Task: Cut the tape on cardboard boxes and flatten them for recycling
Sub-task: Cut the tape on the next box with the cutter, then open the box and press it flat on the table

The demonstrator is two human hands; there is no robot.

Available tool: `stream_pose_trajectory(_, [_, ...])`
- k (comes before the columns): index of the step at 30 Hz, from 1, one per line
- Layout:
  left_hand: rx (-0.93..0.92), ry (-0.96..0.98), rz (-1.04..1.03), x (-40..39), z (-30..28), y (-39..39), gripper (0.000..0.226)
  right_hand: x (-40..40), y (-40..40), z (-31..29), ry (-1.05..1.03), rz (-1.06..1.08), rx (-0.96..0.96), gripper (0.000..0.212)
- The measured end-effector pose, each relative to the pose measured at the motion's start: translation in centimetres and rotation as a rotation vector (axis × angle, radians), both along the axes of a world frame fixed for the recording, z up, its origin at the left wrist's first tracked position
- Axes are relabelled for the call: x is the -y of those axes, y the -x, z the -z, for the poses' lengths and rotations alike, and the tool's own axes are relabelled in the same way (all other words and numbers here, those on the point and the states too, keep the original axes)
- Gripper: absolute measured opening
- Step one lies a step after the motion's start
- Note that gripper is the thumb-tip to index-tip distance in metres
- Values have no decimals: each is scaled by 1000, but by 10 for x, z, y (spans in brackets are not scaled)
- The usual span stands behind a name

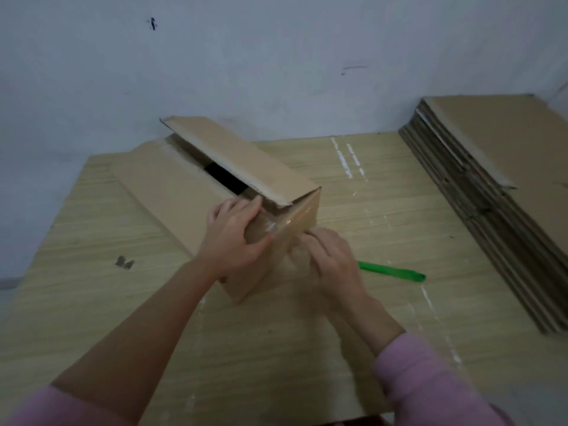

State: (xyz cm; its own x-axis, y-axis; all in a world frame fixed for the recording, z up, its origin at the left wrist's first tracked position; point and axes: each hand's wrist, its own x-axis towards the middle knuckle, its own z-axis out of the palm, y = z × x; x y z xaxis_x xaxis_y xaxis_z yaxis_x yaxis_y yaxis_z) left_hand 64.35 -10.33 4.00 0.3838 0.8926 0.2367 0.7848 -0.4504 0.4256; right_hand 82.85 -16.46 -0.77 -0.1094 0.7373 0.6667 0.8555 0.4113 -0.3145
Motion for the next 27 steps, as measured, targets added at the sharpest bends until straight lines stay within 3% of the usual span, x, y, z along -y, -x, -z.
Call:
stream_pose_trajectory(4, [126, 0, -21, 3, -8, 1, 88, -27, 23, -28, 22, -96, 51, 40])
stream_pose_trajectory(6, [142, -89, -20, 5, -14, 2, 77, -36, 21, -36, 50, -73, 61, 48])
stream_pose_trajectory(9, [147, -329, 8, 6, -36, 9, 46, -50, 11, -50, 62, 58, 51, 52])
stream_pose_trajectory(11, [123, -430, 28, 4, -62, 18, 38, -62, 5, -60, 78, 231, 49, 54])
stream_pose_trajectory(12, [102, -379, 47, 3, -78, 23, 40, -68, 2, -63, 139, 318, 38, 56])
stream_pose_trajectory(14, [5, -7, 46, 1, -109, 31, 40, -81, -4, -67, 335, 417, -35, 58])
stream_pose_trajectory(16, [-275, 391, 21, -3, -123, 36, 38, -88, -9, -67, 453, 402, -134, 58])
stream_pose_trajectory(18, [-470, 582, -55, -7, -122, 42, 65, -92, -10, -68, 537, 299, -278, 68])
stream_pose_trajectory(19, [-459, 643, -104, -9, -120, 46, 79, -92, -8, -70, 589, 251, -378, 73])
stream_pose_trajectory(22, [-162, 871, -242, -8, -103, 62, 100, -90, 1, -73, 665, 163, -659, 81])
stream_pose_trajectory(24, [-177, 855, -263, 1, -80, 71, 105, -88, 3, -77, 647, 140, -745, 85])
stream_pose_trajectory(27, [-200, 663, -280, 11, -53, 79, 102, -91, 8, -89, 579, 69, -779, 85])
